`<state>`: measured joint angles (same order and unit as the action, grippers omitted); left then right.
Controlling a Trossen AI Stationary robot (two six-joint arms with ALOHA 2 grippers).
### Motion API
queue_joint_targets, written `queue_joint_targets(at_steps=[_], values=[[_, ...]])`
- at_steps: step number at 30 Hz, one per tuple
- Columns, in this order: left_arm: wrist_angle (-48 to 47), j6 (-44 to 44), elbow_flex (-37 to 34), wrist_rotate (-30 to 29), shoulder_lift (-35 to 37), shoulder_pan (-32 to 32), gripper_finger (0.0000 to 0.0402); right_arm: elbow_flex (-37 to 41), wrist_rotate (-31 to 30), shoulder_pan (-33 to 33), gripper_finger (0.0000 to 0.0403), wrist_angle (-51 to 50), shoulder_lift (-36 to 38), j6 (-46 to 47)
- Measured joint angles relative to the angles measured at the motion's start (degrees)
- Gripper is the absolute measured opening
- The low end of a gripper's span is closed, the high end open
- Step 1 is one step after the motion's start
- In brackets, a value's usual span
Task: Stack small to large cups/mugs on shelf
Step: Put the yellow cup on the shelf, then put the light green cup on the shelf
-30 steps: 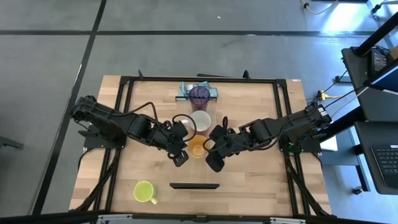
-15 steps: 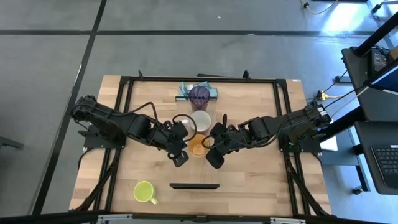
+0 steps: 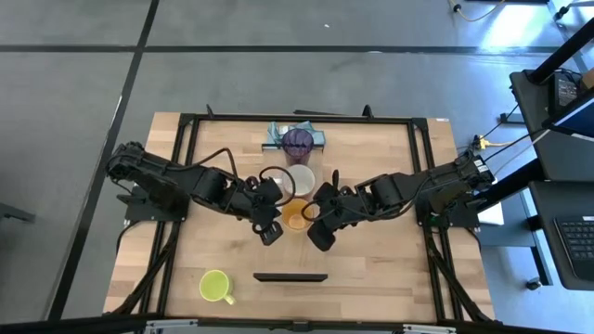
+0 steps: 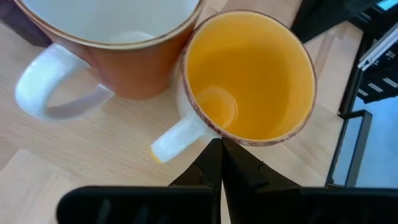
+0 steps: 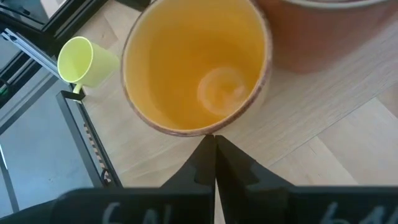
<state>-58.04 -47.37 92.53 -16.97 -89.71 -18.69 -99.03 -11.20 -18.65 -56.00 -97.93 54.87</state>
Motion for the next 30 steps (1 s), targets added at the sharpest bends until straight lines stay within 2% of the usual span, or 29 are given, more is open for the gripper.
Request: queue_joint_targets(at_steps=[14, 23, 30], values=[[0.04, -1.57, -0.02, 0.81, 0.00, -1.96, 0.0004, 0.00, -0.51, -0.07, 0.0007, -1.69, 0.00, 0.48], [-0.49, -1.99, 0.00, -1.77, 0.04, -2.50, 0.0006, 0.01, -0.33, -0.31, 0.0039, -2.00, 0.00, 0.39], [-8.56, -6.63, 0.00, -1.66, 0.09, -5.88, 0.0022, 0.01, 0.31, -1.50, 0.0061, -2.48, 0.04, 0.21]])
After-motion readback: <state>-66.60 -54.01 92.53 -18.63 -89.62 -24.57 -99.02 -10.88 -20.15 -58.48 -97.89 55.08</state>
